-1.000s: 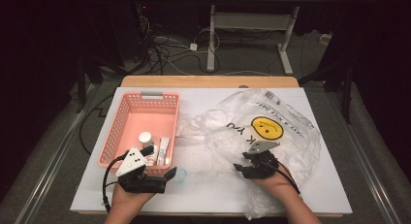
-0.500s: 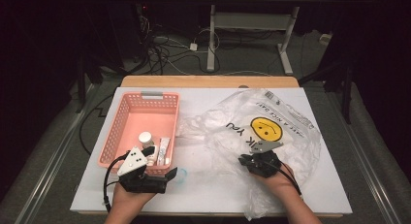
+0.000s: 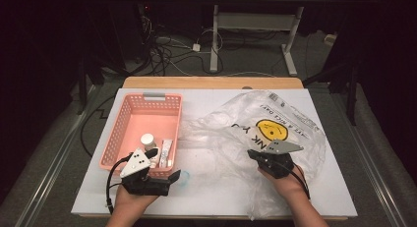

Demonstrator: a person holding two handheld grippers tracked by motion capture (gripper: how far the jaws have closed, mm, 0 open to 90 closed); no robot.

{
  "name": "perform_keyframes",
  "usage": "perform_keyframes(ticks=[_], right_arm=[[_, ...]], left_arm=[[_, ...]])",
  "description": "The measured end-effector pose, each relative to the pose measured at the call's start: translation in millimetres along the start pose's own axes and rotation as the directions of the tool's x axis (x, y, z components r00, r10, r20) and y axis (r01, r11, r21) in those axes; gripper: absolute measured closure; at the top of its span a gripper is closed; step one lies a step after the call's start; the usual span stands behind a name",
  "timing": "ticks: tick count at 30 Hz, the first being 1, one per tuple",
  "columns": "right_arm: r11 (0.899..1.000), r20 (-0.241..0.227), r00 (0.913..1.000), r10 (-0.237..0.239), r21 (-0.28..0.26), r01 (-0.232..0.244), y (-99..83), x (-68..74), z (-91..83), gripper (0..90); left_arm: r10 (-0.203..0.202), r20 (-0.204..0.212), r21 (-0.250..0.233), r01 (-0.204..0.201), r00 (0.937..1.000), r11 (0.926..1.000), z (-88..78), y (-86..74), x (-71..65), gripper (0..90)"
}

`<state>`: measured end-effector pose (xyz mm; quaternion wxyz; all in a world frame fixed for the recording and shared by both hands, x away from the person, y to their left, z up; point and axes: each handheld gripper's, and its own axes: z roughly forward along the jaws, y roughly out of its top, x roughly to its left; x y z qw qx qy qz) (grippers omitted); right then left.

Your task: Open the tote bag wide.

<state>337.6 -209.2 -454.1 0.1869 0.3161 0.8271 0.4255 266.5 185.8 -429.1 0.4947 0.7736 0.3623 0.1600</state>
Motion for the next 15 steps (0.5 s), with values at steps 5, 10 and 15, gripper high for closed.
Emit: perform_keyframes(ticks=[5,10,15], right_arm=[[0.999,0.010,0.9999,-0.011,-0.053,0.012,8.1,0.4,-11.2,90.0],[0.995,0.020,0.9998,0.001,-0.101,0.001,16.4,-4.6,-21.6,90.0],[0.991,0.036,0.9993,0.007,-0.134,-0.003,23.2,-9.4,-26.0,90.0]], left_arm=[[-0.007,0.008,-0.008,0.007,0.9999,0.9999,-0.5,-1.2,-0.2,0.0],[-0.007,0.013,-0.012,0.007,0.9999,0.9999,0.0,-1.7,1.1,0.0],[-0.009,0.012,-0.013,0.009,0.9999,0.9999,1.3,-1.2,1.7,0.0]])
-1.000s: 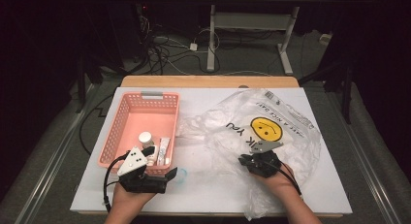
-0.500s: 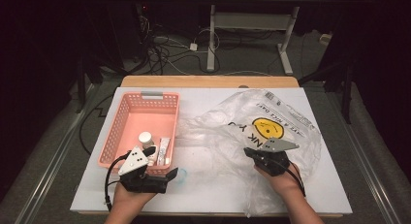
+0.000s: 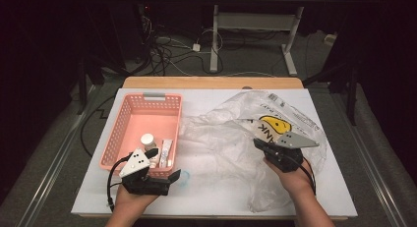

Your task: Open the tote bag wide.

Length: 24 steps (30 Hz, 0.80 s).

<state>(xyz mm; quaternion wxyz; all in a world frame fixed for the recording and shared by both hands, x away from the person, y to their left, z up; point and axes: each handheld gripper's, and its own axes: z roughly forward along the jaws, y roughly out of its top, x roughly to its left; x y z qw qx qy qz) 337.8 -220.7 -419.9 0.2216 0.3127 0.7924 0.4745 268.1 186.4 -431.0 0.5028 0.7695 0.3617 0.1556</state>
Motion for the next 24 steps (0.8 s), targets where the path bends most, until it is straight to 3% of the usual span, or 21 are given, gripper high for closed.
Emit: perform_keyframes(ticks=[5,8,11,18,21,24], right_arm=[[1.000,0.018,0.9998,0.003,-0.009,-0.003,7.5,-6.4,5.9,90.0],[1.000,0.017,0.9996,0.023,-0.017,-0.023,7.9,-10.8,14.2,90.0],[1.000,0.018,0.9998,0.008,-0.020,-0.008,9.0,-11.7,21.1,90.0],[0.997,0.024,0.9996,0.012,-0.078,-0.010,15.8,-14.6,12.6,90.0],[0.995,0.028,0.9995,0.011,-0.095,-0.009,19.7,-15.9,9.0,90.0],[0.995,0.026,0.9996,0.011,-0.099,-0.008,25.2,-18.0,9.1,90.0]], left_arm=[[0.019,-0.011,-0.005,-0.019,0.9998,0.9998,-2.7,2.4,-5.0,0.0],[0.007,-0.019,-0.020,-0.007,0.9998,0.9998,-5.3,3.6,-5.0,0.0],[-0.008,-0.017,-0.016,0.008,0.9998,0.9998,-5.3,2.4,-2.1,0.0],[-0.036,-0.035,-0.011,0.036,0.9988,0.9993,-6.5,1.9,6.2,0.0],[-0.057,-0.022,0.002,0.057,0.9981,0.9983,-9.4,3.9,10.6,0.0],[-0.065,-0.045,-0.010,0.065,0.9969,0.9979,-14.2,5.3,15.2,0.0]])
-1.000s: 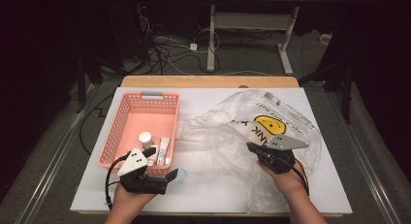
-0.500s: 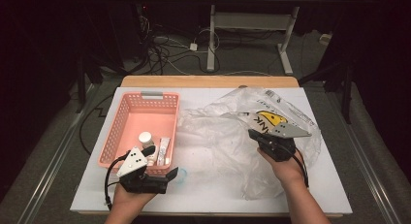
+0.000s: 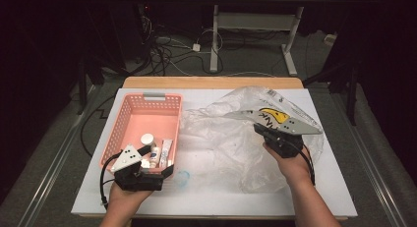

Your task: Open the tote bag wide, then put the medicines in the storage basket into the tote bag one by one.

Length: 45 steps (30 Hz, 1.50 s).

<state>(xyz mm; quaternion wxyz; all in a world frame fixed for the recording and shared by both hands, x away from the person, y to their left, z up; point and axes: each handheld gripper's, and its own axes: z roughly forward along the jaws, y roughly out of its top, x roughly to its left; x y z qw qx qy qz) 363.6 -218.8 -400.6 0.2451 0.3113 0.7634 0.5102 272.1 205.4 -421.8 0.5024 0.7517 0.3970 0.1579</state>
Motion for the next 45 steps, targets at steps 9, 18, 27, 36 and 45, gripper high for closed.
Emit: perform_keyframes(ticks=[9,18,27,36,45], right_arm=[[0.999,-0.011,0.9999,0.003,-0.035,-0.004,3.2,0.1,3.4,90.0],[0.999,-0.005,1.0000,0.000,-0.037,-0.001,1.4,-1.8,0.2,90.0],[0.999,-0.005,1.0000,0.007,-0.033,-0.007,0.1,-3.3,-0.2,90.0],[1.000,-0.005,0.9999,-0.009,-0.027,0.009,-0.6,-1.2,-2.3,90.0],[0.999,-0.001,1.0000,-0.003,-0.039,0.003,-0.5,-3.5,-8.8,90.0]], left_arm=[[-0.042,-0.061,-0.036,0.040,0.9973,0.9985,-9.5,8.1,18.4,0.0],[-0.088,-0.098,-0.022,0.087,0.9912,0.9960,-8.4,21.3,41.5,0.0],[-0.097,-0.121,0.029,0.101,0.9879,0.9945,0.6,43.7,63.3,0.0],[-0.112,-0.104,0.122,0.124,0.9882,0.9847,18.5,59.0,72.1,17.8],[-0.118,-0.086,0.297,0.138,0.9893,0.9448,44.4,68.2,79.7,49.3]])
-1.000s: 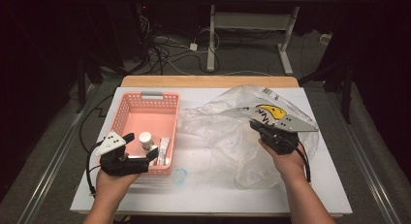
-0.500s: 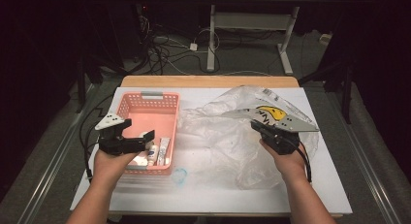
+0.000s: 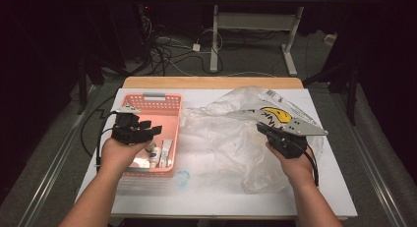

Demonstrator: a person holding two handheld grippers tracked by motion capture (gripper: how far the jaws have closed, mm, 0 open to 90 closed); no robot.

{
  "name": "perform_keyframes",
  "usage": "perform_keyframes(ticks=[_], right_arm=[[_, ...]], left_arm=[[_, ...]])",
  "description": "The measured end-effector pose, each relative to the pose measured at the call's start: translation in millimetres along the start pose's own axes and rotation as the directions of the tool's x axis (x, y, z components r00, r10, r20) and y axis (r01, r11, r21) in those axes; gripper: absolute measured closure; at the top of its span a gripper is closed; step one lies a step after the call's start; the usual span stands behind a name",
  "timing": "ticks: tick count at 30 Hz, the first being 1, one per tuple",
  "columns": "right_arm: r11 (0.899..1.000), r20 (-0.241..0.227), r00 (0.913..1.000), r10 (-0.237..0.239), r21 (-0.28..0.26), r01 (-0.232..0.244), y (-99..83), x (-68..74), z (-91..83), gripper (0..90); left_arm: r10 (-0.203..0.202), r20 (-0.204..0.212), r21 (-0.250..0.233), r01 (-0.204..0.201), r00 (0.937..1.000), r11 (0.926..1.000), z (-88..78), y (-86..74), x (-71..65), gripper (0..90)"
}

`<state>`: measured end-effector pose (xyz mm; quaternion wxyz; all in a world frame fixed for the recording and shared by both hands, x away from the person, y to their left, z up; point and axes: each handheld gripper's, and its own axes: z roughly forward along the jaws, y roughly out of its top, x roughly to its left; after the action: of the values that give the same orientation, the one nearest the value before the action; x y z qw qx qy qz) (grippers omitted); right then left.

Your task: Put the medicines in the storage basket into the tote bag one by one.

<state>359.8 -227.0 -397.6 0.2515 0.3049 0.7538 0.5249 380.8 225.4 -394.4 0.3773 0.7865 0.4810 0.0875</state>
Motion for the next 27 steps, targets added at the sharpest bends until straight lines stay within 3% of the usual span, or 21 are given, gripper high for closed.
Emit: perform_keyframes(ticks=[2,4,7,9,13,15,18,19,21,23,24,25,27], right_arm=[[1.000,0.002,1.0000,0.007,-0.002,-0.007,0.1,-1.1,-0.8,90.0],[1.000,0.002,1.0000,0.007,-0.002,-0.007,0.0,-1.1,-0.8,90.0],[1.000,-0.001,1.0000,0.007,-0.001,-0.007,-0.4,-1.1,-0.8,90.0],[1.000,-0.001,1.0000,0.007,-0.003,-0.007,-0.4,-1.3,-1.2,90.0],[1.000,0.000,1.0000,0.009,-0.003,-0.009,-0.8,-2.0,-2.6,90.0],[1.000,-0.002,1.0000,0.009,-0.002,-0.009,-1.1,-2.4,-2.6,90.0],[1.000,-0.002,0.9999,0.010,-0.003,-0.010,-1.1,-2.2,-2.7,90.0],[1.000,0.000,0.9999,0.010,-0.004,-0.010,-1.0,-2.0,-2.8,90.0],[1.000,-0.001,0.9999,0.011,-0.004,-0.011,-0.9,-1.7,-2.8,90.0],[1.000,-0.001,0.9999,0.011,-0.002,-0.011,-1.0,-1.5,-2.6,90.0],[1.000,-0.001,0.9999,0.011,-0.002,-0.011,-1.1,-1.4,-2.6,90.0],[1.000,-0.001,1.0000,0.008,-0.003,-0.008,-1.0,-1.4,-2.8,90.0],[1.000,-0.001,0.9999,0.011,-0.004,-0.011,-1.0,-1.2,-2.9,90.0]], left_arm=[[0.002,0.012,0.026,-0.002,0.9999,0.9997,5.5,0.2,0.8,57.0],[-0.003,0.021,0.067,0.002,0.9998,0.9977,11.9,1.3,1.6,59.1],[-0.025,0.033,0.140,0.020,0.9991,0.9900,21.5,2.5,2.1,69.2],[-0.025,0.018,0.194,0.021,0.9995,0.9808,29.0,2.8,-0.1,75.5],[0.024,-0.022,0.303,-0.016,0.9995,0.9529,43.3,2.8,-6.6,87.1],[0.034,-0.042,0.334,-0.018,0.9985,0.9424,47.7,4.3,-8.2,87.1],[0.028,-0.041,0.352,-0.012,0.9988,0.9360,50.9,5.7,-8.3,86.6],[0.019,-0.037,0.358,-0.004,0.9991,0.9337,52.5,5.7,-8.3,83.2],[0.007,-0.025,0.387,0.003,0.9997,0.9220,56.4,6.3,-8.0,73.6],[0.008,-0.024,0.384,0.002,0.9997,0.9232,58.3,7.7,-8.7,65.7],[0.003,-0.026,0.392,0.008,0.9997,0.9200,59.8,8.3,-8.6,60.2],[-0.003,-0.025,0.401,0.013,0.9997,0.9160,61.3,8.3,-8.6,55.1],[-0.004,-0.038,0.427,0.020,0.9993,0.9042,65.5,8.7,-9.3,53.4]])
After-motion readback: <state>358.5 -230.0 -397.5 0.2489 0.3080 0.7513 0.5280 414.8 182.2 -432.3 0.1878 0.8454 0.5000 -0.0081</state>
